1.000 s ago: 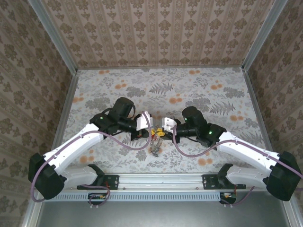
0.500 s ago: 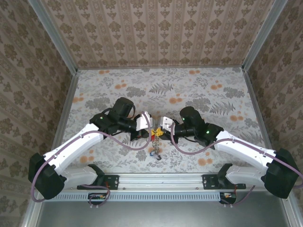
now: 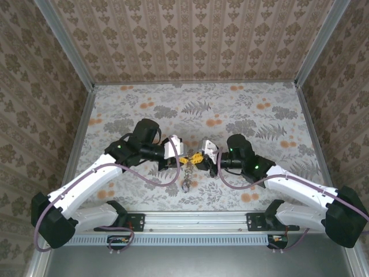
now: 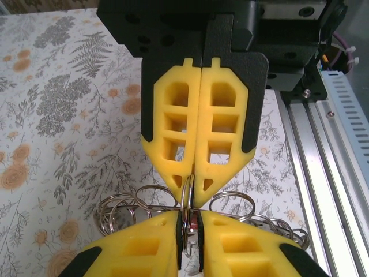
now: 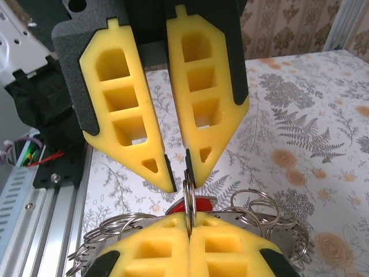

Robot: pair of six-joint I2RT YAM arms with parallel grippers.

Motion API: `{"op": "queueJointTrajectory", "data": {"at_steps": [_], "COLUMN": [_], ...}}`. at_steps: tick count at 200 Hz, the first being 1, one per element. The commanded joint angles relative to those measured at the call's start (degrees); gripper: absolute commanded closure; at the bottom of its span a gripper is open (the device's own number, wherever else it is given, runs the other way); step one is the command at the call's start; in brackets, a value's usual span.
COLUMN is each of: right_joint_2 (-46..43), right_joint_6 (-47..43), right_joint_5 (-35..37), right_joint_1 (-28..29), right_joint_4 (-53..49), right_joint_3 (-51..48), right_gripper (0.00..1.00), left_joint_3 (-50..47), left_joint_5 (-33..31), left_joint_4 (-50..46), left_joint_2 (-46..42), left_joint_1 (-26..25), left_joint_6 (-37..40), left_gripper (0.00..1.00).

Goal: Put the keys on the keyring

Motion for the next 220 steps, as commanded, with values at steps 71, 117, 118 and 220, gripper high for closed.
{"op": "queueJointTrajectory", "data": {"at_steps": [71, 117, 118, 220], "right_joint_2": [-2.87, -3.61, -3.66, -7.50], "right_joint_6": [7.53, 8.29, 8.36, -19.49], "right_joint_5": [0.97, 2.82, 2.90, 2.98], "right_joint_1": [-0.62, -0.60, -0.62, -1.08], "right_joint_4": [17.92, 21.64, 21.82, -22.31], "right_joint_3": [-4.30, -5.86, -5.95, 7.17], "right_gripper": [1.00, 1.00, 1.00, 0.68], "left_joint_3": [-1.90, -2.26, -2.21, 1.10], "left_joint_5": [3.54, 2.41, 2.47, -0.27], "left_joint_4": [4.02, 3.98, 4.01, -2.35], "left_joint_2": [-1.08, -0.73, -0.75, -0.95], "left_joint_1": [-0.06, 0.13, 0.14, 0.17], "left_joint_6": [-3.30, -3.69, -3.68, -1.90], "left_gripper": [0.83, 0.84, 0.84, 1.00]}}
